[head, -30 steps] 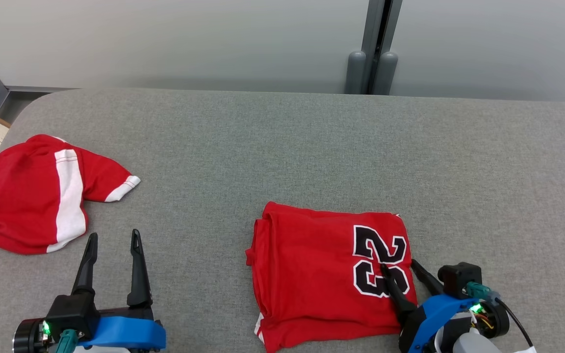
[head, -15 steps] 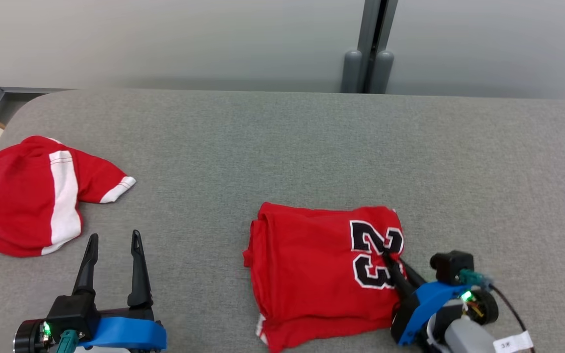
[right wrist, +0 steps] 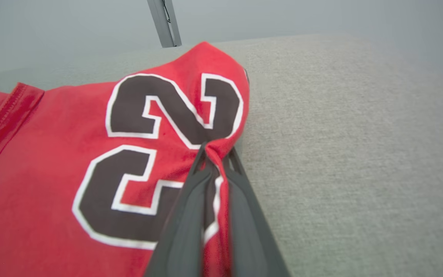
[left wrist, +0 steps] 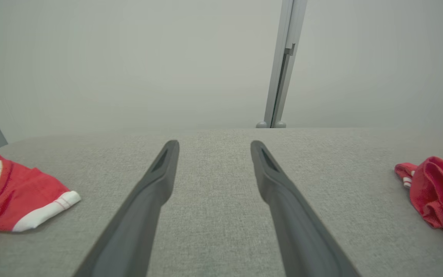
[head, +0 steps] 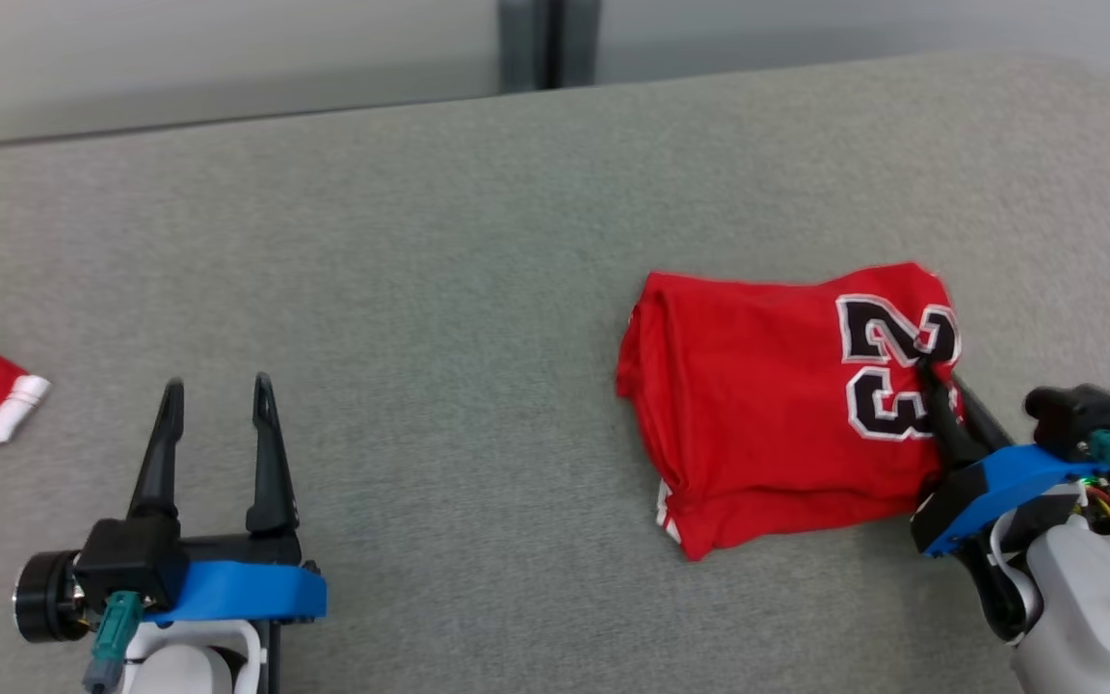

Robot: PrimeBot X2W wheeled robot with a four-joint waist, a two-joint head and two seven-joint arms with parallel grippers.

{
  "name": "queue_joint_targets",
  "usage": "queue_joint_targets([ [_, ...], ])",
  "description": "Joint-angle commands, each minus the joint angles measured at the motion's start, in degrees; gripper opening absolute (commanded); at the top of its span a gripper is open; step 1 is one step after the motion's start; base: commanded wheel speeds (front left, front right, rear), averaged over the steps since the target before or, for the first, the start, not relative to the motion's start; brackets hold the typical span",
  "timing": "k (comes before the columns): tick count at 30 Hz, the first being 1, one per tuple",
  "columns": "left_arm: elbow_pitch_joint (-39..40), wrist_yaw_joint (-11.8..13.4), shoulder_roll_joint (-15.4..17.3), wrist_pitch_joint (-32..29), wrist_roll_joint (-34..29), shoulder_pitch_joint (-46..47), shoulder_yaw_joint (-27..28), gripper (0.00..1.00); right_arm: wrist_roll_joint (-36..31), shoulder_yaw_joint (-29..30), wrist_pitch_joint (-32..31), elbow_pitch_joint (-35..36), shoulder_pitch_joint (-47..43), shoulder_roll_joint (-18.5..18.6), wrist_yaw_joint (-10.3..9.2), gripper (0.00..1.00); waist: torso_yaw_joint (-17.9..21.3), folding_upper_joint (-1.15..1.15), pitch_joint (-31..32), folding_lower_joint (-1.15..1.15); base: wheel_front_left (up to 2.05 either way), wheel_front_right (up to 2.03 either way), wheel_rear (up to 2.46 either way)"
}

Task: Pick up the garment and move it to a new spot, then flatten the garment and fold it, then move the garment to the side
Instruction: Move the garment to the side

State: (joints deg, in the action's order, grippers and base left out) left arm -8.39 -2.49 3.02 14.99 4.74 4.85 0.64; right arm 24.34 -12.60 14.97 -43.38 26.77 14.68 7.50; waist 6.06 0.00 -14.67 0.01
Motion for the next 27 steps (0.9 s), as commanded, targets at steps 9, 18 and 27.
queue_joint_targets([
  [9,1.66,-0.59,1.75,0.27,-1.55,5.62,0.43,1.0,-1.32,4.53,0.3,5.1,-0.2,1.05,-0.02,0.0,4.93,0.0,-4.77,-0.01,0.0,0.0,0.0],
  [18,3.06,-0.99,1.77,0.27,-2.16,7.62,-0.24,1.0,-1.45,3.73,0.28,4.73,8.47,4.79,-0.02,0.0,2.45,0.0,-8.26,-0.01,0.0,0.0,0.0],
  [27,5.46,-1.25,2.18,0.28,-2.59,10.2,-0.59,1.0,1.35,3.65,-2.93,-0.45,22.56,15.15,-0.02,0.0,-1.49,0.0,-14.13,-0.01,0.0,0.0,0.0],
])
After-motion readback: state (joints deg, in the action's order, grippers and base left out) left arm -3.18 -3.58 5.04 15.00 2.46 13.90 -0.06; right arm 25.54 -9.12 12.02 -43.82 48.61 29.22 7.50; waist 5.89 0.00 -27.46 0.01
